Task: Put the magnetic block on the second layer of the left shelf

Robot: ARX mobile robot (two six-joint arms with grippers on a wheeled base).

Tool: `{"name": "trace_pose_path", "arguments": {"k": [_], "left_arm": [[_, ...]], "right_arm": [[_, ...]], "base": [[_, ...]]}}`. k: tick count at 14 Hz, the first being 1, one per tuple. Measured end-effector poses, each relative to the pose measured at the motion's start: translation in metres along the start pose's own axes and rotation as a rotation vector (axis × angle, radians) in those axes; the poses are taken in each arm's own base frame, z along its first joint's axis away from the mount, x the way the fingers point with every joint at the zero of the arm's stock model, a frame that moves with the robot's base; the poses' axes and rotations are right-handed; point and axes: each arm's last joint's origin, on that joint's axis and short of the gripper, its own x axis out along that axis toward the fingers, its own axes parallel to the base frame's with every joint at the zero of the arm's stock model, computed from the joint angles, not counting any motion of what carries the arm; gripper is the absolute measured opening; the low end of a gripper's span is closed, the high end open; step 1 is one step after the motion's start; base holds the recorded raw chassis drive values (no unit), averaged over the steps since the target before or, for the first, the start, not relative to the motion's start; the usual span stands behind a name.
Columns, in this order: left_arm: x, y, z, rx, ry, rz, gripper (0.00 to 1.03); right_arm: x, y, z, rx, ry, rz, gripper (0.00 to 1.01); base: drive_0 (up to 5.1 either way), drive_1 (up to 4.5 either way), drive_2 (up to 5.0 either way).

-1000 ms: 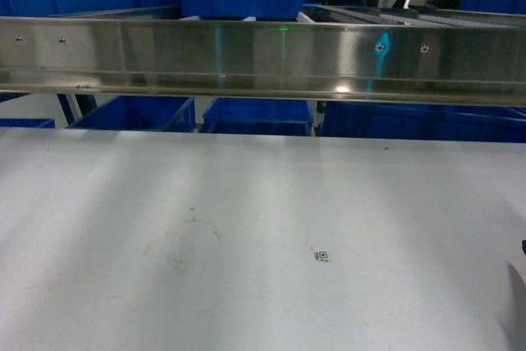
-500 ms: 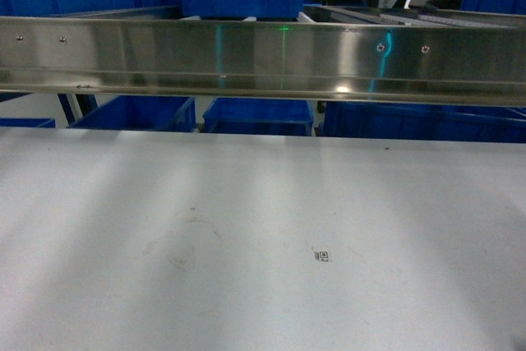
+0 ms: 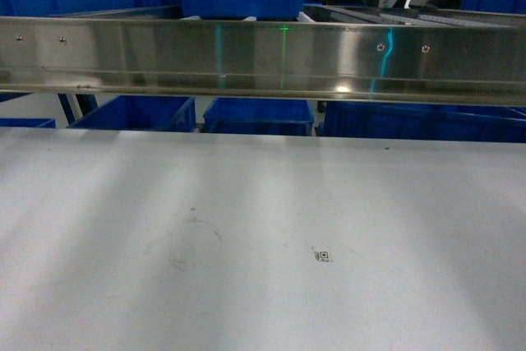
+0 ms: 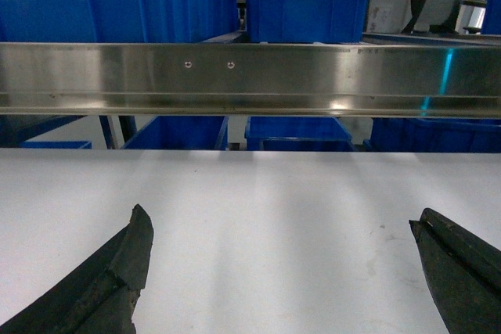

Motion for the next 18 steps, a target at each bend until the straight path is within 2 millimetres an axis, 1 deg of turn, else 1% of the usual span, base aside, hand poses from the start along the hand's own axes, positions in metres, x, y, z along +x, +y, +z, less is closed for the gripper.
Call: {"name": "trace_pose_path", "arguments": {"k": [1, 2, 4, 5, 6, 7, 8, 11, 18], "left_arm": [[0.0, 0.0, 0.0, 0.0, 0.0, 0.0, 0.98], [0.0, 0.0, 0.0, 0.0, 0.0, 0.0, 0.98], [0.0, 0.0, 0.0, 0.0, 0.0, 0.0, 0.98], [0.0, 0.0, 0.0, 0.0, 0.0, 0.0, 0.98], [0.0, 0.0, 0.0, 0.0, 0.0, 0.0, 0.98], [0.0, 0.0, 0.0, 0.0, 0.0, 0.0, 0.98], [0.0, 0.0, 0.0, 0.0, 0.0, 0.0, 0.98], [0.0, 0.0, 0.0, 0.0, 0.0, 0.0, 0.98], [0.0, 0.0, 0.0, 0.0, 0.0, 0.0, 0.98]], "right_arm": [[-0.006, 0.004, 0.006, -0.001, 0.004, 0.011, 0.34], [-0.017, 0.007, 0.016, -0.004, 0.001, 0.014, 0.34], [-0.039, 0.009, 0.043, -0.013, -0.027, 0.013, 0.34], [-0.054, 0.005, 0.065, -0.01, -0.049, -0.009, 0.34], [-0.08, 0.004, 0.099, -0.005, -0.06, -0.033, 0.34], [-0.086, 0.032, 0.111, -0.016, -0.037, 0.037, 0.34], [-0.085, 0.04, 0.111, -0.019, -0.054, 0.011, 0.34], [-0.078, 0.037, 0.105, -0.016, -0.038, -0.026, 0.34], [-0.077, 0.034, 0.106, -0.03, -0.057, -0.042, 0.34]], "base": [[0.0, 0.0, 0.0], [0.0, 0.0, 0.0], [0.0, 0.0, 0.0], [0.0, 0.0, 0.0], [0.0, 0.0, 0.0], [0.0, 0.0, 0.0], [0.0, 0.0, 0.0], [0.0, 0.0, 0.0], [0.0, 0.0, 0.0]]}}
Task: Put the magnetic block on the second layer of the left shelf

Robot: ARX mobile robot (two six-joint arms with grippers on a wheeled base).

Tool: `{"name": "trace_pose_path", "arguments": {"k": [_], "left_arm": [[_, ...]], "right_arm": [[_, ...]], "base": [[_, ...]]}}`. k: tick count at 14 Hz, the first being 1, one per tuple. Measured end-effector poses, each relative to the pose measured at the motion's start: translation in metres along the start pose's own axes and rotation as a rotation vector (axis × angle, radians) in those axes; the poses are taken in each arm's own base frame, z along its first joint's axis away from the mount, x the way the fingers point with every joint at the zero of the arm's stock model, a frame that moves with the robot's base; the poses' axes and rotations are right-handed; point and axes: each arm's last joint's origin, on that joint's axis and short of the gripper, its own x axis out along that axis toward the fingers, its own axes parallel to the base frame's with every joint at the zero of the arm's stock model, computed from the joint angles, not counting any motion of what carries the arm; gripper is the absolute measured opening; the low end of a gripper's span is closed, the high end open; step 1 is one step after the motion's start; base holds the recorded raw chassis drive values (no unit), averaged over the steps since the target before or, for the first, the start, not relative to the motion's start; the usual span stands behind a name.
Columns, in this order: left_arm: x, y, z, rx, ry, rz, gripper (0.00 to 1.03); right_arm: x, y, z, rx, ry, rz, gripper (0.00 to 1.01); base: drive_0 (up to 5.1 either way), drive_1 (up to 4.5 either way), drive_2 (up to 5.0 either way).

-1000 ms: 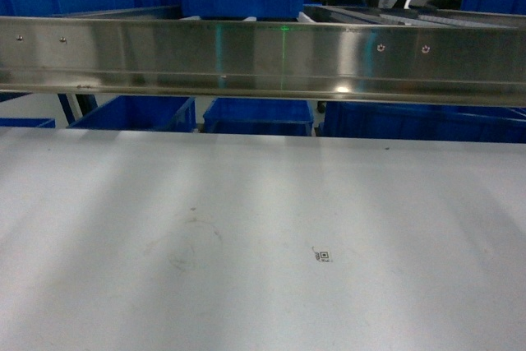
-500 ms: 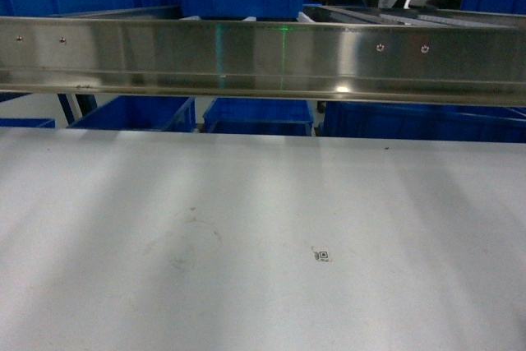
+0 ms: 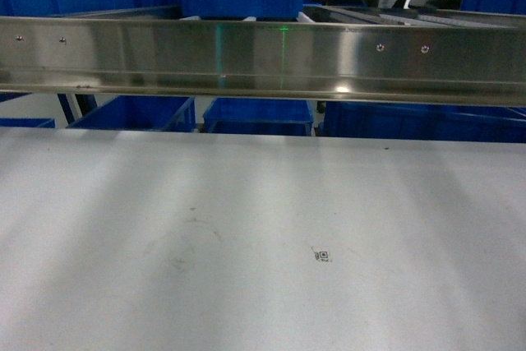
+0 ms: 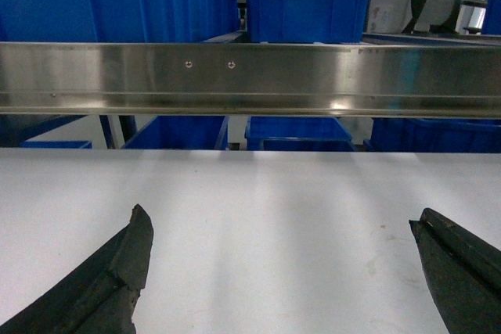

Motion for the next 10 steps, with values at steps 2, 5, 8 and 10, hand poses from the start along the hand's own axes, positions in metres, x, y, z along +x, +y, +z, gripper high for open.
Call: {"name": "trace_pose_path", "arguments": {"k": [2, 5, 8, 10], "left_arm": [[0.0, 0.0, 0.0, 0.0, 0.0, 0.0, 0.98], [0.0, 0.0, 0.0, 0.0, 0.0, 0.0, 0.98], [0.0, 0.0, 0.0, 0.0, 0.0, 0.0, 0.98], [0.0, -0.0001, 0.0001, 0.0, -0.002, -0.003, 0.98]], "right_arm": [[-0.0001, 0.0, 0.0001, -0.001, 0.0, 0.0, 0.34], [0.0, 0.0, -0.0001, -0.007, 0.002, 0.0, 0.34], [0.0, 0.0, -0.0002, -0.007, 0.002, 0.0, 0.34], [0.0, -0.0001, -0.0002, -0.007, 0.002, -0.002, 0.34]], "base": [[0.0, 0.0, 0.0], [0.0, 0.0, 0.0], [0.0, 0.0, 0.0], [-2.5, 1.21, 1.2]]}}
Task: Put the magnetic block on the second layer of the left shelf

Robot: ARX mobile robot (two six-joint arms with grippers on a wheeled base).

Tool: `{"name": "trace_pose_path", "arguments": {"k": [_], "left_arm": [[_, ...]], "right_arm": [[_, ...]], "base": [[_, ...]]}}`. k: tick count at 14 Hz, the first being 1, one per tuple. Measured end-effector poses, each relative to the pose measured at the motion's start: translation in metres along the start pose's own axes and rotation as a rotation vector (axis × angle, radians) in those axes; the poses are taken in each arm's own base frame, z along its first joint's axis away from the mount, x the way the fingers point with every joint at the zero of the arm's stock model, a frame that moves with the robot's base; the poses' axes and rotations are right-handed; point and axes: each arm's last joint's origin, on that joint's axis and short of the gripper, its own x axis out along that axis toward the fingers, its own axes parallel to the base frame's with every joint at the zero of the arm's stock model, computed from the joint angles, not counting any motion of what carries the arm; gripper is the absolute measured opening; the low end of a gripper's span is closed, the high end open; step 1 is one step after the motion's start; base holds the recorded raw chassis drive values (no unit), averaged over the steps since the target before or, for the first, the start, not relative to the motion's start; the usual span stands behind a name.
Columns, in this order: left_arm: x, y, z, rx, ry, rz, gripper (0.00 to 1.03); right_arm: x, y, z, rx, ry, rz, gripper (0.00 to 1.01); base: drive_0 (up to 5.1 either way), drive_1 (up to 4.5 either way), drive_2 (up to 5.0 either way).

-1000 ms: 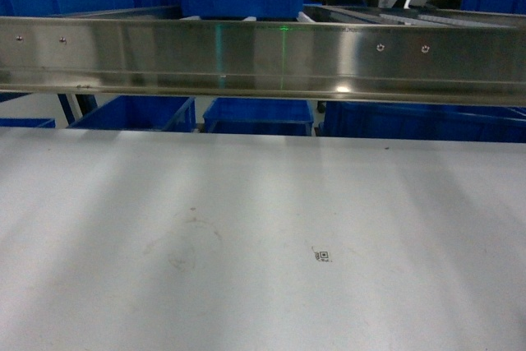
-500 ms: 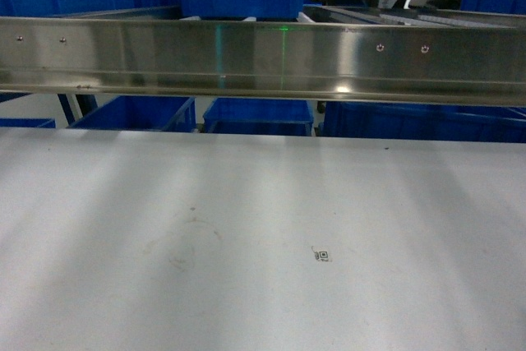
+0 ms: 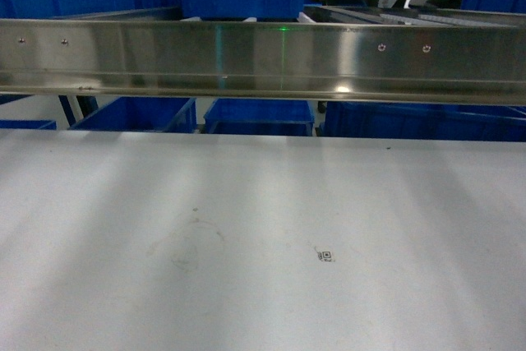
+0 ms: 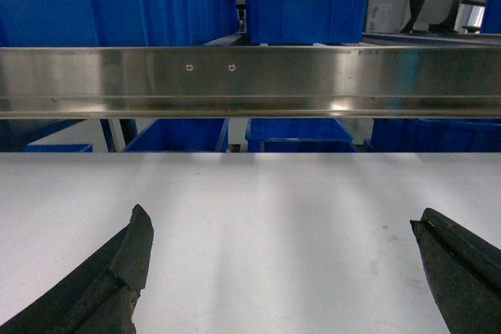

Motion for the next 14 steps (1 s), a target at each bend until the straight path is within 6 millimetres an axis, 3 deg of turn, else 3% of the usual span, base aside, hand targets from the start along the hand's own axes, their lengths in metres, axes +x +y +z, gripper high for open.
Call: {"name": "trace_pose_path", "arguments": {"k": [14], "left_arm": [[0.0, 0.0001, -0.0001, 0.0, 0.002, 0.003, 0.98]], "right_arm": [[0.0, -0.0011, -0.0002, 0.002, 0.0, -0.005, 0.34]], "base": [[-4.9, 2.47, 2.5]]}}
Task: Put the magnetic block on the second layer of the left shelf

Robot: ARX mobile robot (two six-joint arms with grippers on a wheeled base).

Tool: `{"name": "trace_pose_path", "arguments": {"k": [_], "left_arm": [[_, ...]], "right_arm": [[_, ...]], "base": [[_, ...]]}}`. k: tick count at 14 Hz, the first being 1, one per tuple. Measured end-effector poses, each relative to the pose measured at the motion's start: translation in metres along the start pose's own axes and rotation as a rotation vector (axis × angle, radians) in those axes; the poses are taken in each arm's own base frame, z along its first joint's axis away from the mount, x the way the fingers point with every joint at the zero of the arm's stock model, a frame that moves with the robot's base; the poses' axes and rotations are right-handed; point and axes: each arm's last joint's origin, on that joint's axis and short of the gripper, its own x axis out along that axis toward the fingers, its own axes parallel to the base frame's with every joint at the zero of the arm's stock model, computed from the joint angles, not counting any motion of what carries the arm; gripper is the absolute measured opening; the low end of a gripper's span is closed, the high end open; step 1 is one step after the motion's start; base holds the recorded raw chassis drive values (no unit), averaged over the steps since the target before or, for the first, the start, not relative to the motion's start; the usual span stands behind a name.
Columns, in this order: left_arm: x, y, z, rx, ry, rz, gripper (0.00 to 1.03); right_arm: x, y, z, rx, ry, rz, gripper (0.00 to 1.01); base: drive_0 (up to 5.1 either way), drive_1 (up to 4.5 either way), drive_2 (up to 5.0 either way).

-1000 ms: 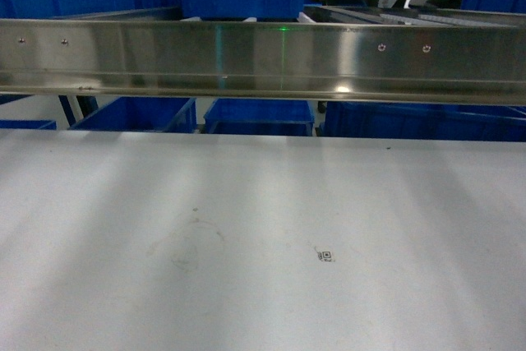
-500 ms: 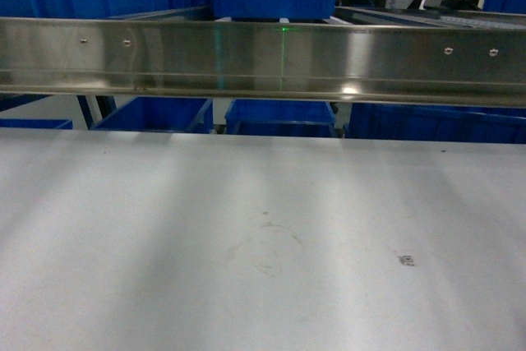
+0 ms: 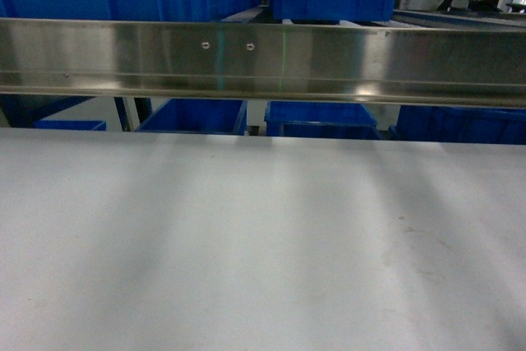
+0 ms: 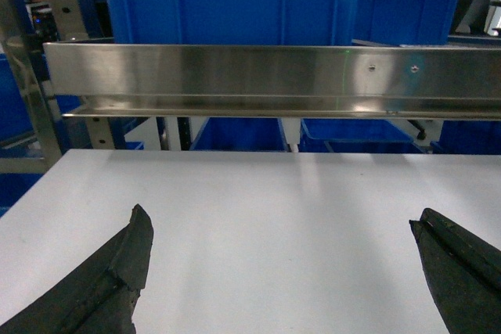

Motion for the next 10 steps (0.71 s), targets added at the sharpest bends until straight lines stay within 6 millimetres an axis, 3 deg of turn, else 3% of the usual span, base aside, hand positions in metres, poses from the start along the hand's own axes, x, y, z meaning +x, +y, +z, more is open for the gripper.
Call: {"name": "trace_pose_path", "arguments": {"k": [10], "left_arm": [[0.0, 0.0, 0.0, 0.0, 0.0, 0.0, 0.98]], "right_arm": [[-0.0001, 0.0, 0.0001, 0.0, -0.001, 0.0, 0.34]], "base": [[-5.0, 2.45, 2.5]]}}
